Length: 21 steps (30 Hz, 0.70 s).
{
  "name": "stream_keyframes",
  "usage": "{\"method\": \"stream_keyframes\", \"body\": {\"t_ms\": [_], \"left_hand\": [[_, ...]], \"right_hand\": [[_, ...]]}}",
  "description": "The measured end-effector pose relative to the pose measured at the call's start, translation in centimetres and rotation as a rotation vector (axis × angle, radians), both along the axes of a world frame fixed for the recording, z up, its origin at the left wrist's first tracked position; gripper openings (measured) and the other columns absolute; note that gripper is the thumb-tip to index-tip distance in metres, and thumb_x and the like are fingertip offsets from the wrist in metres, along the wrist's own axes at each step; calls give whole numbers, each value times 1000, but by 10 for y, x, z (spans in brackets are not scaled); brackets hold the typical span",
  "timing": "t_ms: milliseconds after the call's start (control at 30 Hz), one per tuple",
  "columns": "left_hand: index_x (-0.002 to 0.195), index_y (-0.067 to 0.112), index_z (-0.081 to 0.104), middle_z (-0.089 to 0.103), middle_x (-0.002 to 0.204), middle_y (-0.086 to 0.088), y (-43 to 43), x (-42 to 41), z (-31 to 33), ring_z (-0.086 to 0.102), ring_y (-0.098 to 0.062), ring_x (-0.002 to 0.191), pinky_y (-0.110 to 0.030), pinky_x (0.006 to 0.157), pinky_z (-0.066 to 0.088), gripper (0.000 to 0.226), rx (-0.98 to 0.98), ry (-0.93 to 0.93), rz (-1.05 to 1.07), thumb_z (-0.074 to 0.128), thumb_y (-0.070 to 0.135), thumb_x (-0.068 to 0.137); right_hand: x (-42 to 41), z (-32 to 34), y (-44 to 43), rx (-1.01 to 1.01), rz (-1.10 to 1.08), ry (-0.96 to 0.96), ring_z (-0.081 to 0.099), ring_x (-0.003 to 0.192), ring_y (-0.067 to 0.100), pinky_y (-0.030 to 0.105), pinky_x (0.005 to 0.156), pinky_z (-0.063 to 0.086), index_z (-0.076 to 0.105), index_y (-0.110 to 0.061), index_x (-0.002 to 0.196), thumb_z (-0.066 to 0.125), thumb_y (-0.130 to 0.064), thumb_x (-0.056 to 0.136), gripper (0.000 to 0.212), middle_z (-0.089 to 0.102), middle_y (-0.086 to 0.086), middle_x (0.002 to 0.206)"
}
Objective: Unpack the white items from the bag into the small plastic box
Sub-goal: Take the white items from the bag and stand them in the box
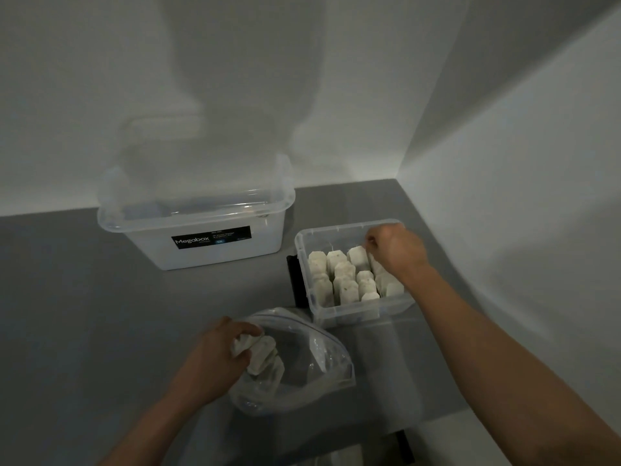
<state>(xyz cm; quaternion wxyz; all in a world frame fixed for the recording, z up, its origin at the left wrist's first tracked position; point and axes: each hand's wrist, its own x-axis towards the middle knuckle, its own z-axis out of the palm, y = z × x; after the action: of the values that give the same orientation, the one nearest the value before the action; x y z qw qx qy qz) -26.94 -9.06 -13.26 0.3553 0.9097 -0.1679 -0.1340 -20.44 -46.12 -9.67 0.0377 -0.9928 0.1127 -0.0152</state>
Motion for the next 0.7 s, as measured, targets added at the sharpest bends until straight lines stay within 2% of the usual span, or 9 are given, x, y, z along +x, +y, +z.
{"method": "stream_keyframes", "body": {"t_ms": [100, 200, 300, 400, 500, 567, 633, 700], "left_hand": [[104, 31, 72, 56, 91, 9, 1, 2, -1, 56, -1, 71, 1, 70, 37, 45, 37, -25, -42, 72, 0, 72], [111, 30, 70, 55, 97, 4, 2, 5, -1, 54, -4, 71, -3, 67, 37, 48, 81, -29, -73, 71, 1, 73], [115, 27, 69, 52, 98, 4, 2, 5, 1, 60, -18, 82, -2, 68, 32, 45, 106, -46, -102, 72, 6, 75], [119, 22, 67, 50, 97, 3, 7, 8, -2, 62, -22, 84, -7, 68, 33, 48, 107, -58, -167, 73, 7, 74], [122, 19, 66, 51, 97, 1, 11, 10, -2, 64, -24, 87, -19, 73, 40, 50, 91, -96, -226, 78, 15, 74], [121, 15, 66, 59, 102, -7, 11, 10, 0, 63, -27, 93, -25, 78, 45, 46, 83, -107, -265, 78, 19, 77], [120, 12, 66, 67, 107, -11, 12, 8, 1, 61, -29, 99, -32, 85, 47, 43, 77, -117, -310, 76, 21, 79], [122, 17, 64, 69, 109, -7, 14, 9, -2, 60, -28, 102, -32, 84, 48, 46, 77, -119, -339, 75, 24, 77]], "right_hand": [[-22, 20, 14, 149, -18, -209, 69, 78, 21, 31, 68, 55, 75, -18, 92, 64, -31, 93, 17, 72, 1, 89], [-66, 49, 58, 430, -12, -428, 65, 74, 4, 11, 70, 48, 77, -21, 99, 72, -32, 92, 14, 73, -9, 90], [-115, 61, 124, 719, 63, -523, 68, 81, 3, 8, 71, 49, 77, -21, 101, 75, -25, 91, 12, 73, -14, 92], [-140, 39, 178, 816, 184, -289, 68, 88, -1, 8, 78, 49, 77, -25, 105, 72, -27, 94, 13, 74, -17, 97], [-137, -10, 206, 632, 242, -7, 66, 88, -2, 6, 83, 44, 78, -29, 108, 67, -29, 94, 17, 76, -13, 101], [-130, -44, 214, 552, 189, 45, 67, 85, 7, 21, 87, 53, 79, -25, 103, 65, -27, 94, 17, 77, -6, 97], [-121, -66, 220, 528, 71, 38, 68, 79, 15, 37, 83, 57, 79, -19, 96, 62, -25, 94, 18, 76, 1, 88], [-114, -76, 225, 506, -49, 5, 68, 81, 18, 38, 83, 58, 78, -17, 99, 59, -25, 96, 21, 75, 3, 90]]}}
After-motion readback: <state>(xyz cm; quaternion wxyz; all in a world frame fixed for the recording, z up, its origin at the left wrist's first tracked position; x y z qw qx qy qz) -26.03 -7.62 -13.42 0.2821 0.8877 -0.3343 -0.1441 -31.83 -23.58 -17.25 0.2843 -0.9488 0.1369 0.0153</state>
